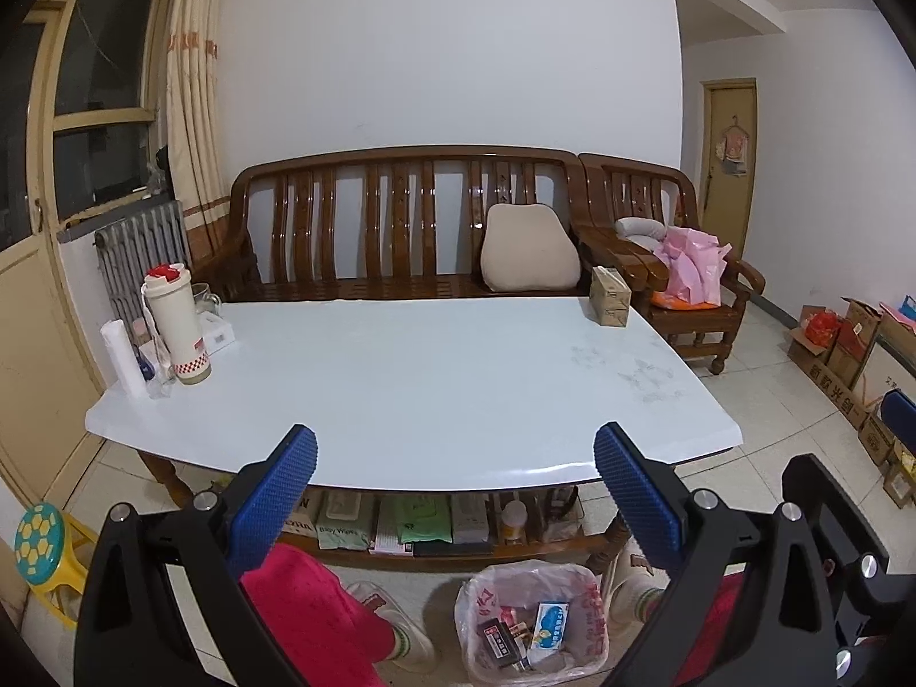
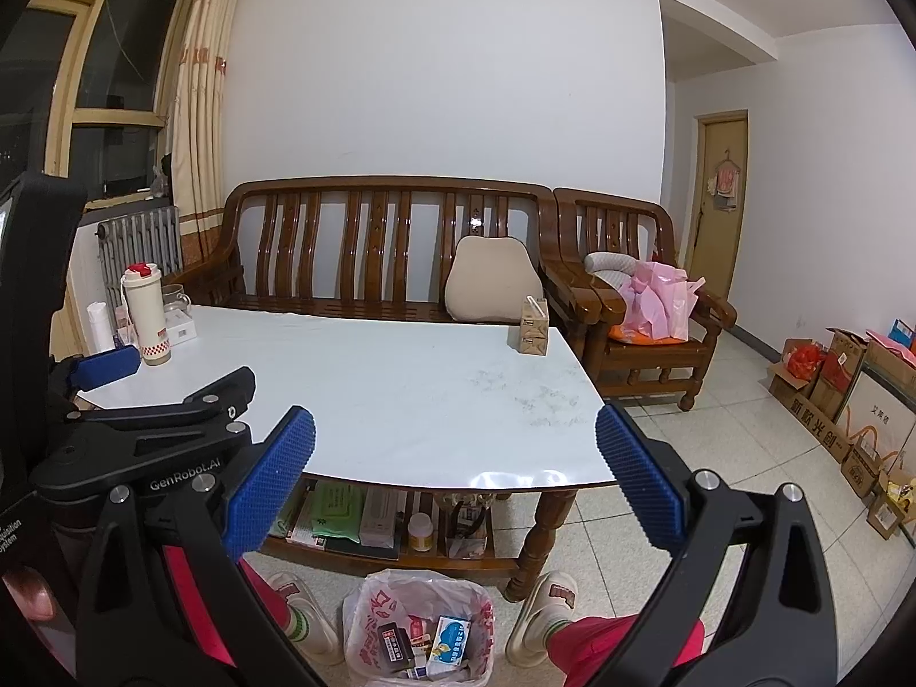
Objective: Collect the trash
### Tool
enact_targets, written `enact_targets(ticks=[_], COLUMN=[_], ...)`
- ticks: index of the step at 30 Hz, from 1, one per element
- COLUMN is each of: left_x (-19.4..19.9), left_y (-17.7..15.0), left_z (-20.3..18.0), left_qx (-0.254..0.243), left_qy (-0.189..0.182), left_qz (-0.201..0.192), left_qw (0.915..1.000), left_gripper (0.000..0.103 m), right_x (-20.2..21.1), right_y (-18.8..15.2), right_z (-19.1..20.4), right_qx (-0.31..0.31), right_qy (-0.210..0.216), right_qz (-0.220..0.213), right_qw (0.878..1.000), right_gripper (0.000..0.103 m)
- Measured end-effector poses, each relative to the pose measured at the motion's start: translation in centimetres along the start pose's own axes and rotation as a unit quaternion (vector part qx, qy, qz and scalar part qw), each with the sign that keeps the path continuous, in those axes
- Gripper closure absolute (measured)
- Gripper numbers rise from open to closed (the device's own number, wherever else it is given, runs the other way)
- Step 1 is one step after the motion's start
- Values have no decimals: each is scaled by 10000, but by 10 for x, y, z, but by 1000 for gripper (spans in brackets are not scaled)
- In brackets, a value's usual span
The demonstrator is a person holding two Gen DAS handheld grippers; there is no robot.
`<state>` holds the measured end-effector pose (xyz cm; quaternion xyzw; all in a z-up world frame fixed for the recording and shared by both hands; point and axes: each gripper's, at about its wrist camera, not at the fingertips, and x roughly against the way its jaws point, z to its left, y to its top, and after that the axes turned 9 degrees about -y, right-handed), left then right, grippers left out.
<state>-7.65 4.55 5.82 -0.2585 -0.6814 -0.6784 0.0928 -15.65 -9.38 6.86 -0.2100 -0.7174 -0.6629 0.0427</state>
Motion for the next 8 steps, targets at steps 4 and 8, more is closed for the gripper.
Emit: enact_targets(ticks=[4, 8], left_x=[-1, -1], left_y=[0, 1], left_z=[-1, -1], left_qx=[35, 30], left_qy=[69, 80], left_qz=[70, 73], left_qw=[9999, 9999], left_gripper=[8, 8], right_x=[-1, -1], right_y=[-1, -1], right_z=[0, 1], right_qx=[-4, -3], right_qy=[7, 9], right_qz=[7, 10], right_qw=[10000, 10000], right_gripper=[7, 7])
